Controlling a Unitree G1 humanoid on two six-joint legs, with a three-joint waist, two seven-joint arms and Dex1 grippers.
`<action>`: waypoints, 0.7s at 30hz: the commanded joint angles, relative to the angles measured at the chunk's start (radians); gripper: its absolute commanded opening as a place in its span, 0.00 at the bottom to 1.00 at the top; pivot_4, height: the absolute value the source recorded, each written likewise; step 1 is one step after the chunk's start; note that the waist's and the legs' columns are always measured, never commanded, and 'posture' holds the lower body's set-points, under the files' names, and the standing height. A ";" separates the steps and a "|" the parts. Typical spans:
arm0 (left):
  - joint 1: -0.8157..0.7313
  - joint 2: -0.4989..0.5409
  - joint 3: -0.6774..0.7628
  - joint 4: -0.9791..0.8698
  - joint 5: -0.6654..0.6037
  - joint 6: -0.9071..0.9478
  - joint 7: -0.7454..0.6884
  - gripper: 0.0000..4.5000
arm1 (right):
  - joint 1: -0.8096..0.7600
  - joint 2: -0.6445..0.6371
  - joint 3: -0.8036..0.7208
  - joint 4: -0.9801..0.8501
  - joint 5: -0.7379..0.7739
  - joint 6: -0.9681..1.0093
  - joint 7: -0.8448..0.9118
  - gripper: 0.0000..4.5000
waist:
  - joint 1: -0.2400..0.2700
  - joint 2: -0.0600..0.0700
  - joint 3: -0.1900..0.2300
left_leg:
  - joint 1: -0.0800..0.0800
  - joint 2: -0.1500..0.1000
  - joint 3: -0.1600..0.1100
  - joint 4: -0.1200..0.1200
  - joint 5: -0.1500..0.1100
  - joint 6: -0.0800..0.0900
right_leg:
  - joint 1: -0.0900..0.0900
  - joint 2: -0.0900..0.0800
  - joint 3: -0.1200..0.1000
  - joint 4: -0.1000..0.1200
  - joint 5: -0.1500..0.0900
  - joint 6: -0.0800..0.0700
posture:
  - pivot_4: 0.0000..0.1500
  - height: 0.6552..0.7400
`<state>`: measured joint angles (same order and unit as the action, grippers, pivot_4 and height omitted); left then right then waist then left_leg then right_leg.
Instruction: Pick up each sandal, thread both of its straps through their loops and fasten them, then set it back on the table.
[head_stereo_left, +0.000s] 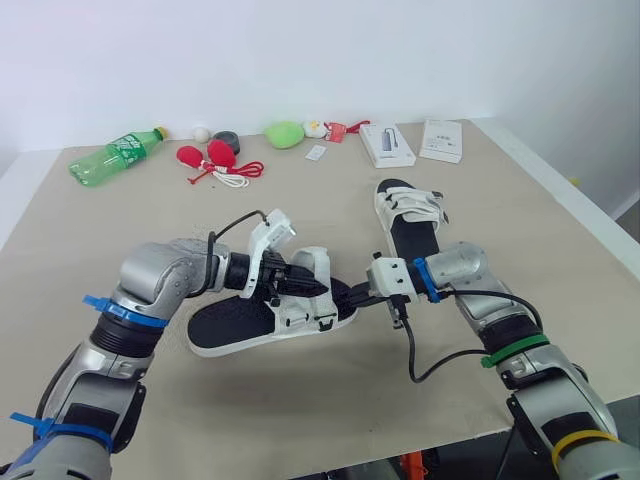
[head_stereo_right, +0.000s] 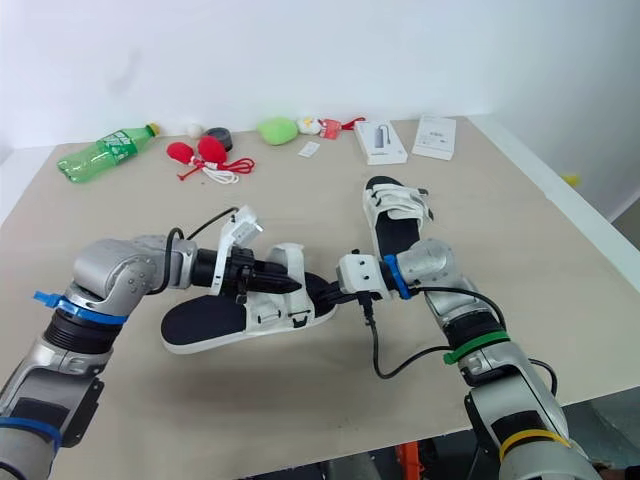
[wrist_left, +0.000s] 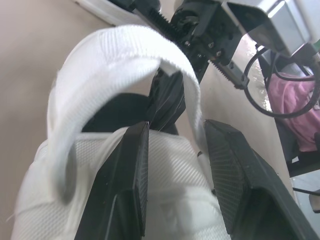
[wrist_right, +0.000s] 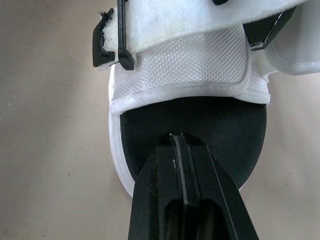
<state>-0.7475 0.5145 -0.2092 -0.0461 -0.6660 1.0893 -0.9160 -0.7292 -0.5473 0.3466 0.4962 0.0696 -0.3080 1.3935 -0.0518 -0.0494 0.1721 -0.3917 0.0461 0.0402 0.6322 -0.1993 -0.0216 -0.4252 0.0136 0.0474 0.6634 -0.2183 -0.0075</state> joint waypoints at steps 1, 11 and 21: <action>-0.039 -0.017 0.050 0.003 -0.008 -0.019 0.002 0.39 | -0.001 -0.004 0.016 0.037 -0.053 0.010 -0.009 0.00 | 0.000 0.000 0.000 | 0.000 0.000 0.000 0.000 0.000 0.000 | 0.000 0.000 0.000 0.000 0.000 0.000 | 1.00 1.00; -0.005 -0.017 0.034 -0.026 0.004 -0.035 -0.026 0.02 | 0.004 -0.011 0.014 0.036 -0.054 0.008 -0.010 0.00 | 0.000 0.000 0.000 | 0.000 0.000 0.000 0.000 0.000 0.000 | 0.000 0.000 0.000 0.000 0.000 0.000 | 1.00 1.00; 0.091 -0.019 -0.004 -0.135 -0.031 0.028 -0.019 0.02 | 0.003 -0.008 0.017 0.039 -0.057 0.000 -0.012 0.00 | 0.000 0.000 0.000 | 0.000 0.000 0.000 0.000 0.000 0.000 | 0.000 0.000 0.001 0.000 0.000 0.000 | 1.00 1.00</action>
<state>-0.6662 0.4918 -0.2032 -0.1386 -0.6804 1.1042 -0.9277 -0.7321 -0.5467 0.3470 0.4981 0.0685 -0.3165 1.3917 -0.0519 -0.0494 0.1721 -0.3915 0.0461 0.0401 0.6322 -0.1992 -0.0216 -0.4252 0.0135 0.0480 0.6635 -0.2182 -0.0073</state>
